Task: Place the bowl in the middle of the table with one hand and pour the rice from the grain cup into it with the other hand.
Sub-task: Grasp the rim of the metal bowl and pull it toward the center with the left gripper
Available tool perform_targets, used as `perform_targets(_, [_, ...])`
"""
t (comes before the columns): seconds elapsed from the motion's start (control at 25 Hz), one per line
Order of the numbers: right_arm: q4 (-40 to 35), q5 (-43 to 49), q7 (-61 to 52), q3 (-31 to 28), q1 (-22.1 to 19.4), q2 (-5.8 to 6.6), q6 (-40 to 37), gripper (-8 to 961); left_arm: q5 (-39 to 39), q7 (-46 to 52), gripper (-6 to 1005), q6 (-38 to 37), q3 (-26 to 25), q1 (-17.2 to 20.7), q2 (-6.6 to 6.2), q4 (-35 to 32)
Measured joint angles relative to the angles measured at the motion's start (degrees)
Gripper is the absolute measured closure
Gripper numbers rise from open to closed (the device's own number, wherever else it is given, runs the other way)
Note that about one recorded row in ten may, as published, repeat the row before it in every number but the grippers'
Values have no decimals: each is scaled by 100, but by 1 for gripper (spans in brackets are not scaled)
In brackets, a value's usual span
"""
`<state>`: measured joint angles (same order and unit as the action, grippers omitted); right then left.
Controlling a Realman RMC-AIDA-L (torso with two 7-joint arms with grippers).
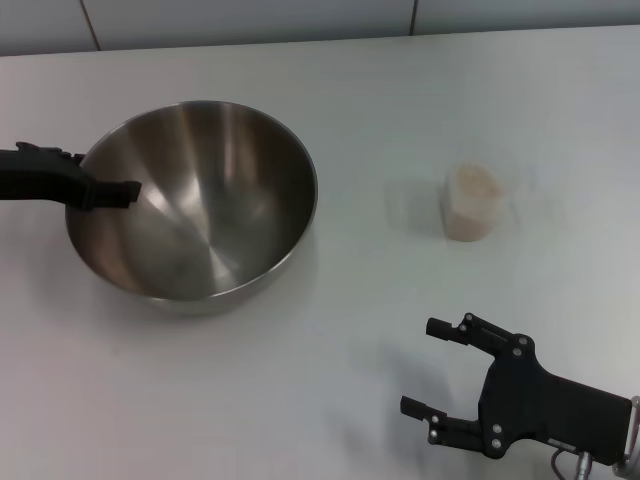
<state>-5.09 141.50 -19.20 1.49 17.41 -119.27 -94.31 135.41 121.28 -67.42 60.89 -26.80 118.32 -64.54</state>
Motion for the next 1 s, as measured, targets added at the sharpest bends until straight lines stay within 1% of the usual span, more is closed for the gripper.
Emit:
perform_targets(0.12, [0, 0, 2, 0, 0, 0, 0, 125, 7, -2, 167, -60, -49, -73, -21, 68])
perform_targets(0.4, [0, 0, 5, 6, 0, -1, 20, 124, 297, -3, 395, -133, -107, -257, -17, 213])
perform_targets(0.56, [0, 0, 5, 8, -1, 0, 27, 124, 299, 0, 528, -148, -129, -309, -25, 258])
perform_targets(0.64, [0, 1, 5, 9, -5, 0, 28, 124, 292, 4, 630, -186, -167, -342, -26, 259])
perform_targets(0.76, [0, 6, 5, 5, -7, 0, 31, 124, 288, 3, 783, -363, -406, -476, -27, 359])
perform_targets(0.8, [0, 6, 5, 5, -8, 0, 34, 125, 288, -10, 804, -416, -522, -535, -30, 436])
perform_targets(0.88, [0, 7, 5, 9, -9, 0, 41, 125, 289, -48, 845, -502, -756, -670, -55, 631])
perform_targets(0.96, [0, 9, 5, 9, -9, 0, 43, 125, 286, -54, 886, -542, -877, -779, -108, 815])
perform_targets(1.0, [0, 10, 5, 8, -9, 0, 45, 125, 277, -49, 907, -573, -932, -874, -168, 983])
